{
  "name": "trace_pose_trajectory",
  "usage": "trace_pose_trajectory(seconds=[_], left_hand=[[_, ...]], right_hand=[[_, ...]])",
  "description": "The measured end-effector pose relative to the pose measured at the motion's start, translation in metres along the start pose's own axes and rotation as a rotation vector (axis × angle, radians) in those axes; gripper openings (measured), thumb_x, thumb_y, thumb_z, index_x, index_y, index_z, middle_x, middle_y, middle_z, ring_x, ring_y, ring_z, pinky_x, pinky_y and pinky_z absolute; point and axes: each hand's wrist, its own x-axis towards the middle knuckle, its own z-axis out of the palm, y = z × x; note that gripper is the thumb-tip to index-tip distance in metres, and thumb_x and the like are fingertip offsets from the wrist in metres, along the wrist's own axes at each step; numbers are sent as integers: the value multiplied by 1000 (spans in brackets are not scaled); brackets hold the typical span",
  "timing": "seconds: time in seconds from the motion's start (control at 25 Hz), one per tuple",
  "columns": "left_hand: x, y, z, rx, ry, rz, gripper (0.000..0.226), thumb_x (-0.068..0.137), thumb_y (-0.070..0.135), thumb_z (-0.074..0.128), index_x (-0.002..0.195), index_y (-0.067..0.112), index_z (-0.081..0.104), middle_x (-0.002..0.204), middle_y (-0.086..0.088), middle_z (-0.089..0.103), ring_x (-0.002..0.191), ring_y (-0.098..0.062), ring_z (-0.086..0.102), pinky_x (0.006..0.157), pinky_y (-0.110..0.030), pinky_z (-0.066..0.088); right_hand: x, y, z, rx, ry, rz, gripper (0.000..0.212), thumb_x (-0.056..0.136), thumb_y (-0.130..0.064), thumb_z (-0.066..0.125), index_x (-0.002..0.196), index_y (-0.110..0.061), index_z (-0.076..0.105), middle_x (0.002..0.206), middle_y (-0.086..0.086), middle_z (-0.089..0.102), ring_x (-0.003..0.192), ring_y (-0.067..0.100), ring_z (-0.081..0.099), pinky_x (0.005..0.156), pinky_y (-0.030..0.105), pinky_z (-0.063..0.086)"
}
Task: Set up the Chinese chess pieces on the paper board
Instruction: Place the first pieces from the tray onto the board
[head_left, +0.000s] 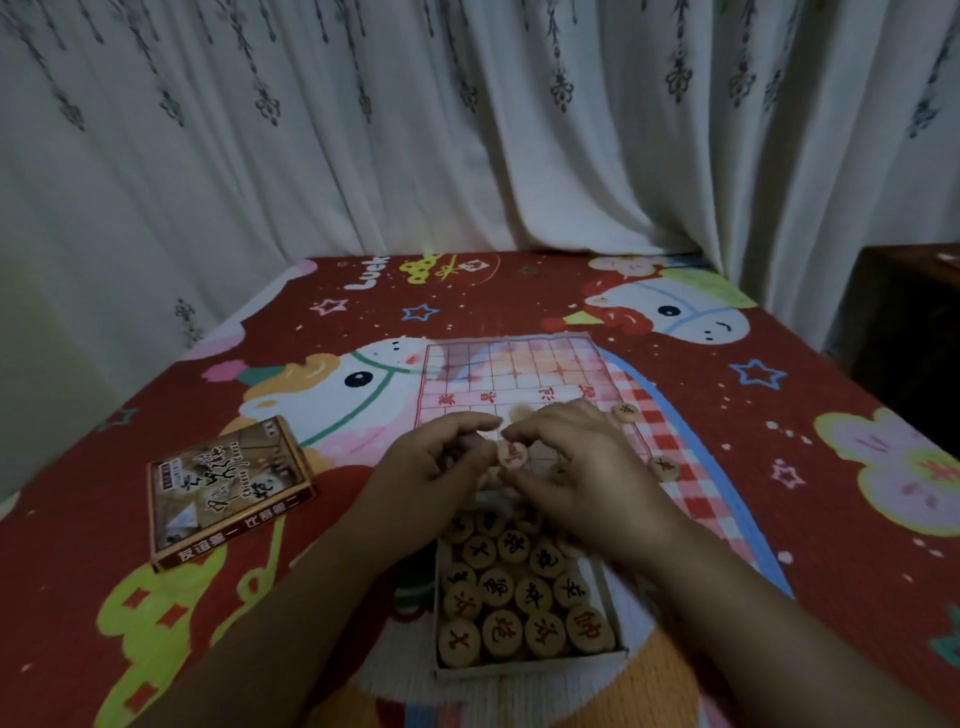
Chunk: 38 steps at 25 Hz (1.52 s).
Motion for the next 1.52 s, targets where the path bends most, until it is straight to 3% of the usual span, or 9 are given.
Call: trace_pose_trajectory(seconds=[0.12, 0.24, 0.44, 0.6, 0.76, 1.08, 1.32, 1.44, 1.52], left_hand=[[4, -6, -14, 88, 137, -38, 26, 98, 17, 51, 117, 30, 62, 99, 12, 67, 92, 6, 61, 70, -5, 46], [4, -17, -31, 214, 183, -81, 25, 98, 16, 50, 118, 24, 65, 105, 10, 64, 92, 1, 60, 66, -7, 47], [2, -34, -45, 545, 26, 16, 29, 91, 15, 58, 118, 19, 66, 109, 6, 65, 98, -6, 51, 84, -15, 42], [-1, -36, -53, 577, -181, -32, 47, 77, 42, 55, 121, 26, 61, 108, 10, 61, 100, -11, 54, 88, -40, 49], [-4, -38, -53, 598, -200, -66, 51, 80, 47, 54, 126, 27, 57, 111, 5, 60, 103, -15, 52, 90, -41, 48], [-2, -42, -50, 546, -146, -53, 38, 91, 33, 62, 128, 27, 56, 115, 7, 60, 105, -14, 54, 92, -39, 49], [-3, -42, -50, 523, -158, -38, 40, 90, 32, 63, 129, 26, 55, 114, 8, 60, 105, -11, 53, 93, -37, 49], [-3, -43, -51, 540, -129, 4, 42, 87, 31, 66, 128, 27, 56, 112, 10, 59, 104, -9, 52, 92, -36, 48], [-3, -42, -51, 553, -104, 47, 44, 86, 33, 68, 127, 27, 56, 113, 11, 59, 104, -7, 51, 92, -34, 47]], right_hand=[[3, 10, -6, 22, 18, 154, 33, 89, -41, 69, 120, -32, 65, 99, -32, 49, 109, 2, 43, 98, 32, 40], [6, 11, -5, -1, -50, 199, 35, 87, -44, 70, 119, -32, 64, 96, -31, 45, 110, 5, 43, 99, 35, 41], [23, -7, 13, -24, -175, 169, 31, 85, -45, 71, 113, -32, 66, 108, -16, 60, 113, 12, 46, 100, 40, 40], [38, -18, 28, 22, -232, 144, 27, 85, -43, 71, 110, -34, 66, 106, -15, 61, 111, 11, 43, 96, 39, 40], [50, -27, 44, -4, -291, 124, 26, 88, -43, 68, 111, -32, 68, 97, -14, 59, 107, 11, 42, 94, 36, 35], [59, -21, 53, -33, -428, 153, 13, 80, -42, 72, 90, -36, 66, 95, -10, 66, 104, 20, 57, 98, 49, 47], [56, -19, 47, -19, -430, 156, 32, 82, -47, 72, 110, -30, 72, 104, -8, 69, 108, 19, 56, 97, 47, 49], [45, -14, 31, 78, -279, 183, 30, 89, -45, 64, 115, -31, 70, 114, -11, 67, 115, 13, 54, 98, 44, 49], [33, -13, 16, 134, -165, 167, 23, 94, -36, 63, 115, -29, 69, 113, -14, 65, 109, 0, 55, 94, 31, 51]])
